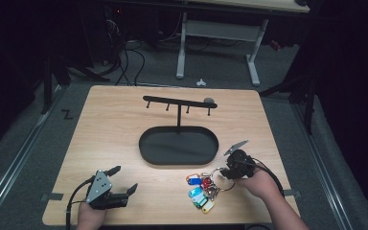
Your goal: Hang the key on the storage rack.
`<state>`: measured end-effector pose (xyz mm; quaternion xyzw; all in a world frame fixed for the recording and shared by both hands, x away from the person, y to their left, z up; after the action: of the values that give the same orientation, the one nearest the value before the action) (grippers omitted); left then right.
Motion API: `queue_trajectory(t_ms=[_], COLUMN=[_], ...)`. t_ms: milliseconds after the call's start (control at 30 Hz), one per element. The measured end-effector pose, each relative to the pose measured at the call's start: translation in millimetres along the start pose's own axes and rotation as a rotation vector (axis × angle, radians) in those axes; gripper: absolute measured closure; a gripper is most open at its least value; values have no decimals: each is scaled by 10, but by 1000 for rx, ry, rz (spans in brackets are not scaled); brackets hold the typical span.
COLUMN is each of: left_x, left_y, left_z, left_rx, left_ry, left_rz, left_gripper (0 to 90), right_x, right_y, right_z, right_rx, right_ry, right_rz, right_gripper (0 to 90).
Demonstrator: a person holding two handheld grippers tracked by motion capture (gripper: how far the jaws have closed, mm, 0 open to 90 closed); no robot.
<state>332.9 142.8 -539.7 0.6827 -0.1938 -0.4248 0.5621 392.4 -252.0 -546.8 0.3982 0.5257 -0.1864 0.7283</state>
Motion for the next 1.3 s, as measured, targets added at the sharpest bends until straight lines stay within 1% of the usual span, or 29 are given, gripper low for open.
queue_trajectory(t_ms=[33,100,133,167,200,233,267,300,333,400,433,467,500,567,633,700,733,767,833,867,900,1033,1067,1100,1133,1200,1233,1267,1300], left_x=[0,4,5,7,9,9,8,8,6,7,7,10,12,17,16,12,11,11,9,10,17,27,29,29,33,39,39,41,41], left_y=[0,0,1,2,4,4,5,5,4,2,2,0,-2,-3,-1,0,1,1,-2,-4,-6,-2,1,1,3,-2,-2,-7,-7], left_z=[0,5,4,5,7,7,8,8,6,6,6,8,8,10,12,3,-1,-1,-6,-8,-9,2,10,10,15,17,17,21,21], left_rx=[0,1,3,3,2,2,3,2,2,2,2,0,-1,-2,1,4,3,3,1,-1,-4,-1,3,3,5,4,4,5,5], left_ry=[0,-3,-4,-4,-5,-5,-5,-6,-6,-7,-7,-8,-7,-8,-6,8,11,11,13,11,12,9,4,4,3,0,0,-2,-2], left_rz=[0,0,-1,1,2,2,2,3,0,0,0,0,-2,-1,0,-10,-7,-7,-4,-7,-7,-4,-6,-6,-6,-10,-10,-12,-12], left_gripper=[150,150,150,150,150,150,150,150,150,150,150,150,150,150,150,150,150,150,150,150,150,150,150,150,150,150,150,150,150], right_x=[0,4,9,29,41,41,62,84,111,115,115,119,114,101,77,60,49,38,26,9,3,2,10,10,22,35,35,46,46], right_y=[0,46,79,123,137,137,157,180,196,209,209,211,206,189,152,120,102,80,61,31,23,32,58,58,88,117,117,144,144], right_z=[0,-2,-14,-37,-42,-42,-38,-29,-13,-1,-1,10,1,-7,-23,-40,-56,-74,-92,-117,-128,-141,-153,-153,-160,-171,-171,-178,-178], right_rx=[0,-20,-42,-87,-101,-101,-118,-120,-120,-103,-103,-119,-119,-126,-111,-121,-117,-126,-134,-136,-147,-162,-184,-184,-207,-227,-227,-242,-242], right_ry=[0,14,10,18,18,18,13,10,18,31,31,30,35,39,36,28,28,33,35,43,44,48,60,60,63,58,58,51,51], right_rz=[0,-39,-72,-89,-102,-102,-115,-130,-149,-162,-162,-158,-163,-172,-195,-198,-205,-212,-217,-238,-245,-270,-294,-294,-326,-357,-357,-377,-377], right_gripper=[549,548,547,545,545,545,546,550,568,582,582,589,623,653,729,787,818,847,852,855,855,848,809,809,798,799,799,801,801])
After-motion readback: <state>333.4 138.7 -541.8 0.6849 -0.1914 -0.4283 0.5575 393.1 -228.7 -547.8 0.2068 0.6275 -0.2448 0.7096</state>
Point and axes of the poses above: each handheld gripper's, and its own axes: x roughly forward along the jaws, y roughly out of its top, z roughly to its right, the point moved 6 cm from there along x, roughly forward along the jaws, and after that the axes turned 7 degrees about -y, right-handed, at the moved point
